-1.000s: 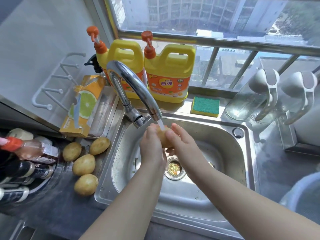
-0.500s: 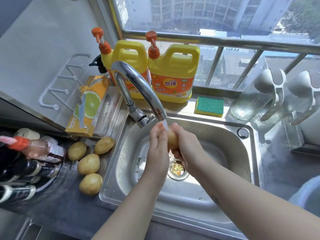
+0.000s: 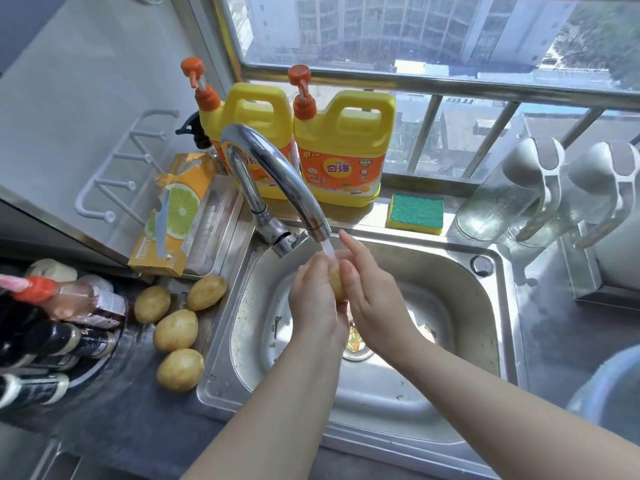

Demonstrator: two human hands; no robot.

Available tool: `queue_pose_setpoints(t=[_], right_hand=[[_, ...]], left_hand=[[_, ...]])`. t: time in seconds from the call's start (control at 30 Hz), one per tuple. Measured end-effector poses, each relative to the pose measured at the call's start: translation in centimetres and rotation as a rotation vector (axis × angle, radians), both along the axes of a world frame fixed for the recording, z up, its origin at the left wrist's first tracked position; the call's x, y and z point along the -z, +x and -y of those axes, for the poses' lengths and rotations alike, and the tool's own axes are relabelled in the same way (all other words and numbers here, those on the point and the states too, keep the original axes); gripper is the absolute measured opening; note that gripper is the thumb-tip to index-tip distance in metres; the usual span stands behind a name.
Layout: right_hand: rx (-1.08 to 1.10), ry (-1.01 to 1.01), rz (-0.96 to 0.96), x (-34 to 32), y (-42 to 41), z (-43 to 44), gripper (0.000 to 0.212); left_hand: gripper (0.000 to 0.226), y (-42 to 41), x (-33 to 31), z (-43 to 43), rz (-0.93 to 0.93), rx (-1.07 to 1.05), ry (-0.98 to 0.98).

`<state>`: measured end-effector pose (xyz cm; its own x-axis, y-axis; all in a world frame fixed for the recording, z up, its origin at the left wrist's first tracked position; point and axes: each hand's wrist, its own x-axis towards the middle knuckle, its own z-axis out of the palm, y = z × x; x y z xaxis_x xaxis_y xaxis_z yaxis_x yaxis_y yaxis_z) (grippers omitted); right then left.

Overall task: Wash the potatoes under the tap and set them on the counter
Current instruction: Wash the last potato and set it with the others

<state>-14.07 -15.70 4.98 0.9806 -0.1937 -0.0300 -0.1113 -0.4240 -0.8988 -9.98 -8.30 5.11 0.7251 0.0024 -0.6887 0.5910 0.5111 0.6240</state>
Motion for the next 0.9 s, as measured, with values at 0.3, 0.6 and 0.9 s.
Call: queue_pose_setpoints(t=[0.3,0.6,0.9], right_hand=[[0.096,0.63,-0.398,-1.2,0.6,-0.4,0.042],[0.239,0.883,-0.643,-1.2,2.0,0.4,0.036],[0.285,0.614,-0.212,-0.5,1.1,-0.7,0.036]], left_hand=[[0.029,0.3,0.8,-0.7,0.133,-0.065,0.243],[0.047,-1.7,2.3,-2.2,0.45,0.353,0.241],[0.019,-1.7,0.1,-0.3,0.274,0.077,-0.005]])
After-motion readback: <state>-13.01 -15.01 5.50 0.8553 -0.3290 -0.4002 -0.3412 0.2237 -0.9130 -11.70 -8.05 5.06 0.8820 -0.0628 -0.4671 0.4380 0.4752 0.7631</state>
